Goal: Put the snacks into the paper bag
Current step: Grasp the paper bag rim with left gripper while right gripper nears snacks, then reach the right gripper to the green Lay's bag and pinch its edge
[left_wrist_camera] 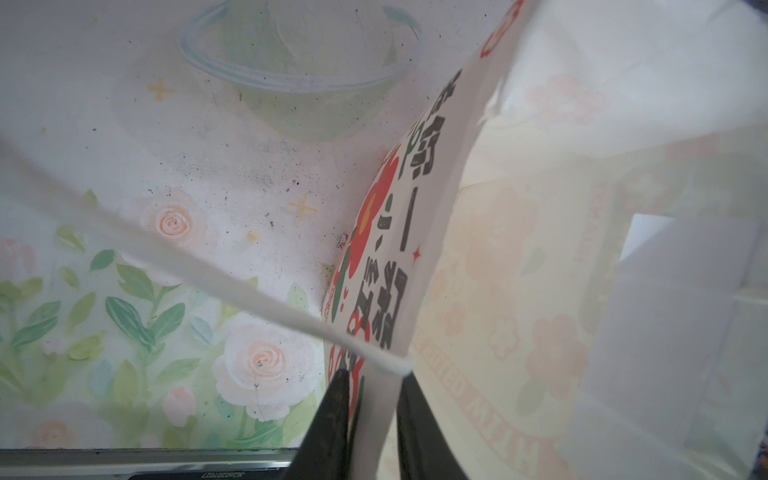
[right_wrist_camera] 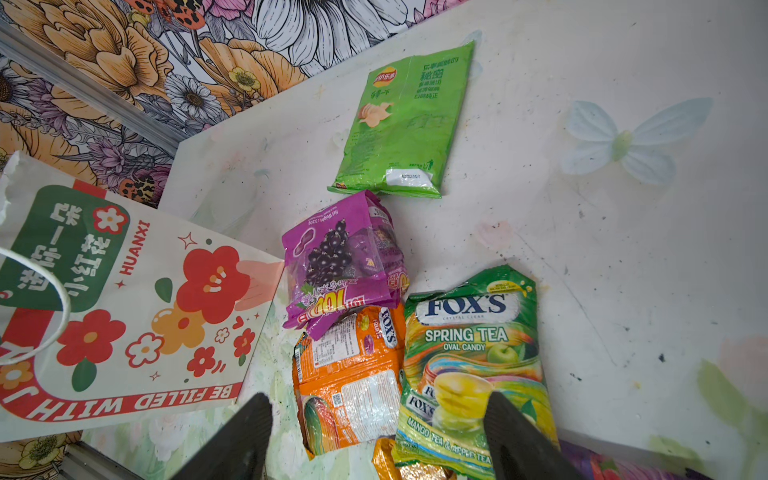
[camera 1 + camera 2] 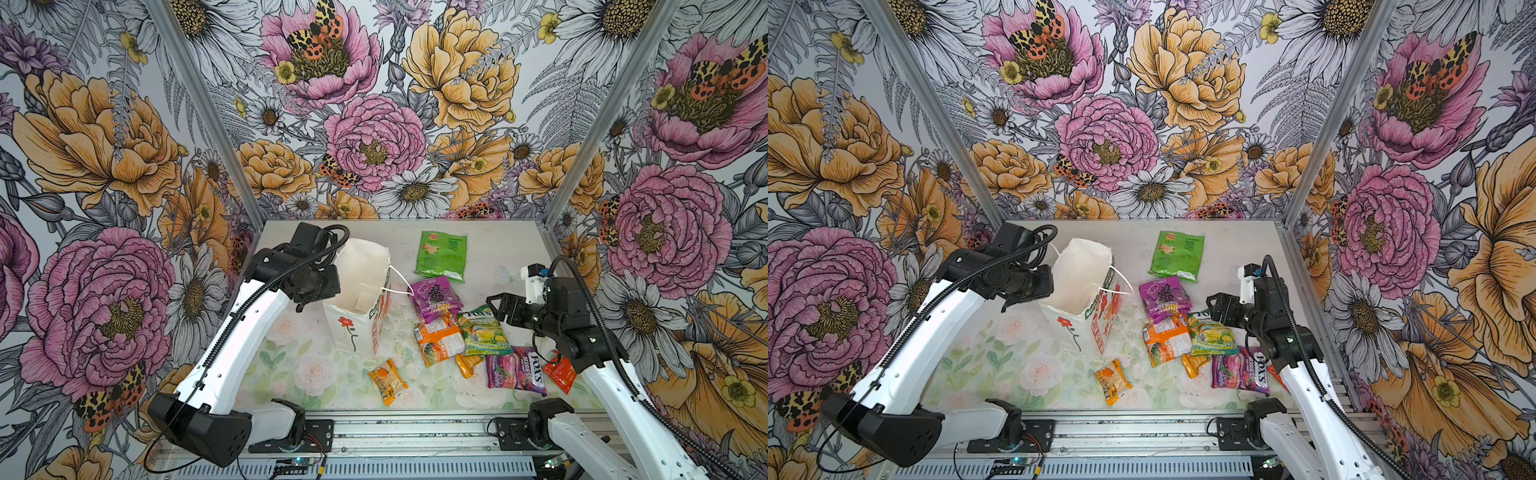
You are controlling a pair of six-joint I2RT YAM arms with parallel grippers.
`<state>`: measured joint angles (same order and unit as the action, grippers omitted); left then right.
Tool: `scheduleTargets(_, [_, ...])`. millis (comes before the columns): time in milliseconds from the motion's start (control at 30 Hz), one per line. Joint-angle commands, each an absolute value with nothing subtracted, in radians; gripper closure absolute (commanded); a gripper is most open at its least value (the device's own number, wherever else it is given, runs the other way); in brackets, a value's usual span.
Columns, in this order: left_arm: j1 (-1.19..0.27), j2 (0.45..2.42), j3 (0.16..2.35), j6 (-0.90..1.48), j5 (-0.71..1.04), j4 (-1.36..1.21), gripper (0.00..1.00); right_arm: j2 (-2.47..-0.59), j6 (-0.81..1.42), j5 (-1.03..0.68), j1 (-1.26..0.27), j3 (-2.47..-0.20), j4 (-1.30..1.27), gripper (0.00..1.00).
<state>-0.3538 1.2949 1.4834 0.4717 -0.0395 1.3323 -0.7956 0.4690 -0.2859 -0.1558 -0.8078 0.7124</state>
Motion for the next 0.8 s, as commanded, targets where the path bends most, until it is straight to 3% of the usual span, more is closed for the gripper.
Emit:
scheduleTargets(0, [-0.346, 1.308, 1.454, 0.476, -0.012, 1.281, 0.87, -0.802, 0.45, -0.29, -0.166, -0.805, 0.714, 0.18])
scheduleTargets(133, [-0.341, 1.303, 1.443, 0.47, -0.018, 1.252, 1.0, -0.816, 0.453, -0.273, -0.173, -0.804, 0.715, 0.18])
scheduleTargets(433, [-0.248, 1.17, 1.386, 0.455, -0.041, 1.139, 1.0, -0.932, 0.529, -0.161, -0.179, -0.832, 0.692, 0.16])
scheduleTargets(767, [-0.173, 1.013, 1.287, 0.366, -0.063, 1.089, 1.0, -1.347, 0.686, -0.082, -0.179, -0.977, 0.409, 0.16])
